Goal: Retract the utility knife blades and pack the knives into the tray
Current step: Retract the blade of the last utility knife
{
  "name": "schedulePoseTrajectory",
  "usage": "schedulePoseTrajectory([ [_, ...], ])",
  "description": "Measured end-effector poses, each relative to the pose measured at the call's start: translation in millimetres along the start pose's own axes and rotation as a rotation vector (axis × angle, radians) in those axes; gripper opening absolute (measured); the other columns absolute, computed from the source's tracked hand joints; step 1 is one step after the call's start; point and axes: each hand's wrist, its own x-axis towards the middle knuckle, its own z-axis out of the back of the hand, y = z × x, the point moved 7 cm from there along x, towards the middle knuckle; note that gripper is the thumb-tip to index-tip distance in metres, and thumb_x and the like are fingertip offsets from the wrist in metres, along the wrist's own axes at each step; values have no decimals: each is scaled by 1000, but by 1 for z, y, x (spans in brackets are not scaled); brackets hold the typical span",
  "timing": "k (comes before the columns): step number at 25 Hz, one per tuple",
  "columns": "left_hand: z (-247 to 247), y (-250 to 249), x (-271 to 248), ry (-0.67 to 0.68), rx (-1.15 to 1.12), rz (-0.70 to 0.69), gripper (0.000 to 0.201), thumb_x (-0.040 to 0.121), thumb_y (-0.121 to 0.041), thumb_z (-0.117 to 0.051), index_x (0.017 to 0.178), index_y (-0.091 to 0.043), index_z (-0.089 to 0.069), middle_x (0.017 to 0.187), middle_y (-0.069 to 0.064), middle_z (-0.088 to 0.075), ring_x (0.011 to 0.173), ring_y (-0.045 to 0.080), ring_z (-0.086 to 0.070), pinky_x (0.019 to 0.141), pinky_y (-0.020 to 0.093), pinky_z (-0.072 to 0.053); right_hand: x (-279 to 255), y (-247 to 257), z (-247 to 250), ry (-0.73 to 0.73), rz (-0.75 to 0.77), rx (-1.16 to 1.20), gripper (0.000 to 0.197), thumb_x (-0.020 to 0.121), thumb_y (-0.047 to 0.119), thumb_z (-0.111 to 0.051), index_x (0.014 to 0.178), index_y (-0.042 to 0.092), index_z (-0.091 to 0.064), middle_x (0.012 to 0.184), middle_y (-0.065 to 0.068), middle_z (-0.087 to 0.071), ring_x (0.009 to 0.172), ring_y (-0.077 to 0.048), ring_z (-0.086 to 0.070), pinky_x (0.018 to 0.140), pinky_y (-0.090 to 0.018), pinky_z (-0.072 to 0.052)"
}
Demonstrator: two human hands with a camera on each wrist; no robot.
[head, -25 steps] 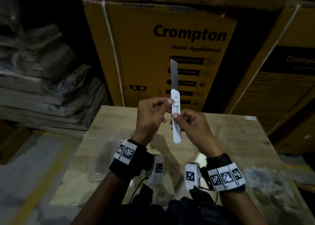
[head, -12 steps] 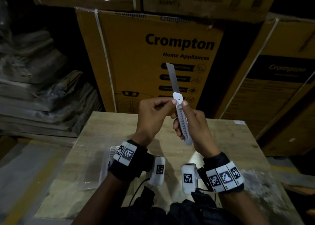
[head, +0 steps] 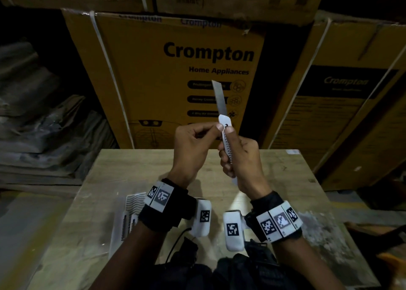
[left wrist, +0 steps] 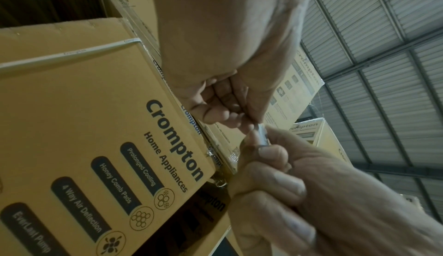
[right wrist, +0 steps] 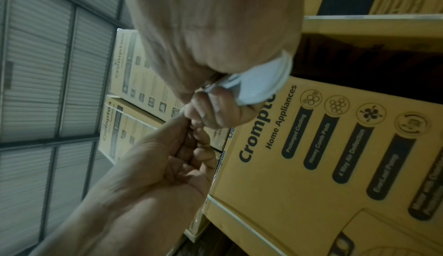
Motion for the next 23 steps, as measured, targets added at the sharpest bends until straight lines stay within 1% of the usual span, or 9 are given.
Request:
schedulePoseTrajectory([
  [3, -7, 2, 3, 6, -24, 21, 12, 93, -8, -72, 101, -4, -80, 94, 4, -81, 89, 19, -78, 78, 34, -62, 2, -3, 3, 62, -39, 69, 51, 105, 44, -45, 83, 1, -62, 52, -10, -49, 36, -17, -40, 39, -21, -30],
  [4, -9, 3, 4, 2, -32, 23, 12, 93, -8, -72, 101, -4, -80, 94, 4, -81, 89, 20, -78, 79, 36, -63, 2, -4, 4, 82, -39, 82, 51, 106, 43, -43, 86, 0, -62, 53, -12, -49, 37, -17, -40, 39, -22, -30],
  [7, -13, 3, 5, -2, -27, 17, 11, 92, -7, -72, 99, -5, -80, 93, 5, -81, 89, 20, -78, 78, 32, -62, 1, -5, 8, 81, -49, 77, 48, 107, 43, -39, 89, 4, -61, 53, -7, -45, 39, -15, -36, 39, -20, -29],
  [9, -17, 2, 5, 8, -36, 10, 10, 92, -7, -72, 98, -9, -80, 91, 5, -81, 88, 21, -78, 75, 29, -61, 2, -4, 10, 65, -54, 76, 47, 105, 46, -41, 86, 7, -60, 51, -3, -43, 39, -14, -34, 38, -19, -27],
  [11, -20, -1, 5, 27, -49, -7, 12, 93, -6, -71, 96, -14, -79, 88, 6, -81, 85, 20, -77, 72, 27, -60, 3, -1, 12, 50, -43, 77, 48, 101, 48, -45, 83, 7, -60, 50, -2, -42, 38, -14, -32, 38, -19, -26],
  [15, -23, -5, 7, 39, -50, -47, 12, 93, -2, -70, 98, -10, -78, 85, 3, -79, 76, 4, -72, 65, 15, -52, 6, 8, 16, 21, 14, 25, 46, 104, 41, -48, 75, 7, -59, 49, -6, -42, 37, -15, -32, 38, -21, -24],
  [17, -23, -8, 8, 27, -56, -63, 12, 93, -1, -70, 98, -9, -78, 84, 3, -79, 75, 3, -71, 66, 17, -53, 8, 12, 15, 25, 28, 10, 46, 105, 39, -47, 73, 8, -57, 48, -5, -42, 37, -14, -30, 38, -22, -23],
  [20, -21, -11, 10, 24, -57, -74, 13, 93, -1, -70, 99, -9, -78, 87, 0, -79, 84, 11, -75, 74, 26, -60, 10, 14, 12, 24, 36, 12, 46, 105, 40, -47, 73, 9, -57, 48, -3, -42, 36, -13, -30, 39, -21, -22],
  [23, -18, -11, 13, -1, -29, -58, 13, 93, -1, -69, 101, -7, -78, 90, 0, -79, 86, 11, -76, 75, 25, -60, 14, 12, 7, 26, 25, 24, 44, 106, 38, -47, 74, 8, -57, 49, -2, -42, 38, -14, -29, 40, -20, -22],
])
